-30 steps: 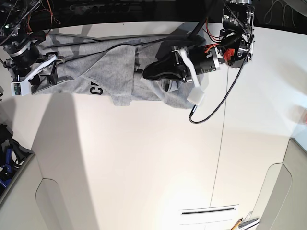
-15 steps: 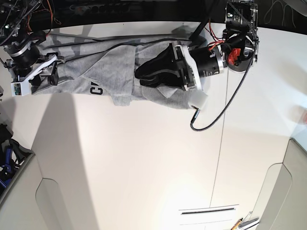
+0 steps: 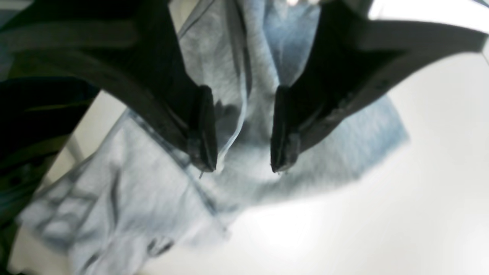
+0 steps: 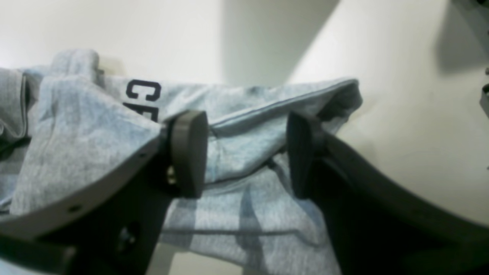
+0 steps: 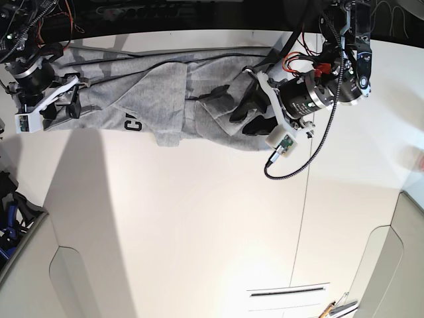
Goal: Fold the T-shirt properly
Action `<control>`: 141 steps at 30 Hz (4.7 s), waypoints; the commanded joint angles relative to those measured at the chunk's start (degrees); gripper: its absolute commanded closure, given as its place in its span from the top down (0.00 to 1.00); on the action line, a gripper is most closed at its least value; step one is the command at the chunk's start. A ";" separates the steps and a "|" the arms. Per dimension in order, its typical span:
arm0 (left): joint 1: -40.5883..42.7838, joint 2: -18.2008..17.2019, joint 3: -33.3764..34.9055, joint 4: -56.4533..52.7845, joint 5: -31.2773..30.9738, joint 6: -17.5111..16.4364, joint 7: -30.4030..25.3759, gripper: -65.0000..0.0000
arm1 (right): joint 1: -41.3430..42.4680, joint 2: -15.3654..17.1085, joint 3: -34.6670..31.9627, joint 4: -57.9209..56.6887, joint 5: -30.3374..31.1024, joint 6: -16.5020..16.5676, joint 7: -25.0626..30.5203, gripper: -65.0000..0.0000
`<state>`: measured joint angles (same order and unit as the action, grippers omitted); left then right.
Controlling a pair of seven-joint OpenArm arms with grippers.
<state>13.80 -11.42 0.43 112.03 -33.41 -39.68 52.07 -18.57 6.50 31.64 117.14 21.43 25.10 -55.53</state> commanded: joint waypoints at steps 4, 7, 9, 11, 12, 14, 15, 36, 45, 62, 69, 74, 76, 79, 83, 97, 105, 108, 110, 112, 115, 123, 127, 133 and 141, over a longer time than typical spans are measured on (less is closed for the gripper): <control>-0.63 -0.17 0.00 -2.58 -1.05 -0.32 -1.42 0.47 | 0.13 0.46 0.26 1.03 0.72 0.15 1.53 0.50; -1.09 -0.17 0.00 -4.52 -1.05 -0.32 -1.70 0.51 | 0.13 0.46 0.26 1.03 0.74 0.15 1.53 0.50; -1.27 -0.17 0.00 -4.94 -1.07 -0.32 -1.70 0.51 | 0.13 0.46 0.26 1.03 1.11 0.15 1.53 0.50; -1.29 -0.17 0.00 -4.94 -1.09 -0.32 -1.70 0.51 | 0.13 0.46 0.26 1.03 1.60 0.15 1.53 0.50; -1.29 -0.17 0.00 -4.94 -1.05 -0.32 -1.73 0.51 | 0.13 0.46 0.26 1.03 1.77 0.15 1.53 0.50; -1.62 -0.17 0.00 -4.94 -0.98 -0.32 -1.73 0.51 | 0.13 0.46 0.26 1.03 1.75 0.15 1.53 0.50; -1.95 -0.17 0.00 -4.94 -0.98 -0.32 -1.73 0.51 | 0.13 0.46 0.26 1.03 1.73 0.15 1.53 0.50; -2.84 -0.15 6.43 -6.47 -1.73 -0.32 0.48 0.25 | 0.13 0.46 0.26 1.03 1.73 0.15 1.53 0.50; -2.54 -0.15 9.55 -2.75 -12.22 -0.32 9.73 0.00 | 0.11 0.46 0.26 1.03 1.73 0.15 1.51 0.50; 0.79 -0.17 9.73 -1.14 -25.77 -0.32 13.81 0.39 | 0.13 0.48 0.28 1.03 1.44 0.15 1.51 0.50; 0.79 -0.20 9.64 5.49 -23.32 -0.32 13.70 0.39 | 0.11 3.04 0.42 0.96 -4.96 -0.28 1.46 0.50; 0.79 -0.17 9.64 5.40 -20.74 -0.32 12.63 0.39 | 0.13 8.22 2.84 -2.67 -4.09 -0.52 1.53 0.58; 0.79 -0.20 9.64 5.40 -20.72 -0.32 12.44 0.39 | 0.15 10.08 4.63 -6.86 0.02 -0.39 1.53 0.59; 0.79 -0.17 9.64 5.40 -20.72 -0.32 12.44 0.39 | 0.28 12.55 7.21 -15.06 9.25 2.78 1.20 0.59; 0.79 -0.17 9.64 5.40 -20.74 -0.32 12.41 0.39 | 2.93 14.95 9.53 -27.45 23.87 8.61 -5.14 0.59; 0.79 -0.17 9.62 5.40 -20.72 -0.32 12.37 0.39 | 9.64 16.48 7.06 -47.50 42.03 9.64 -14.01 0.59; 0.81 -0.20 5.86 5.40 -18.16 -0.32 12.41 0.39 | 9.66 16.48 7.06 -47.43 42.01 9.60 -13.99 0.01; 0.81 -0.20 2.01 5.40 -18.16 -0.32 12.44 0.39 | 9.66 16.48 7.06 -47.43 42.03 9.60 -13.97 0.00; 0.83 -0.20 -1.07 5.38 -18.03 -0.32 12.44 0.39 | 9.66 16.48 7.08 -47.23 42.01 9.60 -13.97 0.00; 0.83 -0.17 -4.13 5.31 -16.35 -0.32 12.41 0.39 | 9.66 16.48 7.08 -46.51 42.03 9.60 -13.99 0.00; 0.83 -0.20 -7.91 4.24 -12.55 0.59 12.35 0.28 | 9.66 16.48 7.08 -43.85 42.03 9.60 -13.99 0.00; 0.79 -0.17 -10.69 -10.36 -11.67 1.55 10.62 0.04 | 9.64 14.43 7.06 -26.60 42.05 9.60 -15.82 0.00; 0.76 -0.17 -10.67 -16.41 -11.74 1.55 8.48 0.04 | 9.57 9.90 7.06 -17.03 44.61 9.53 -18.16 0.00; 0.61 -0.17 -10.69 -16.79 -11.74 1.55 8.37 0.04 | 9.31 1.22 2.49 -9.29 46.53 9.38 -18.49 0.00; 0.63 -0.17 -10.69 -16.79 -11.74 1.53 8.37 0.04 | 9.35 -6.82 -15.76 -8.92 40.13 9.40 -13.84 0.00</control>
<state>14.74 -11.27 -10.15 94.70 -45.21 -37.98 60.60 -9.69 -0.47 15.62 107.20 59.53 34.30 -70.28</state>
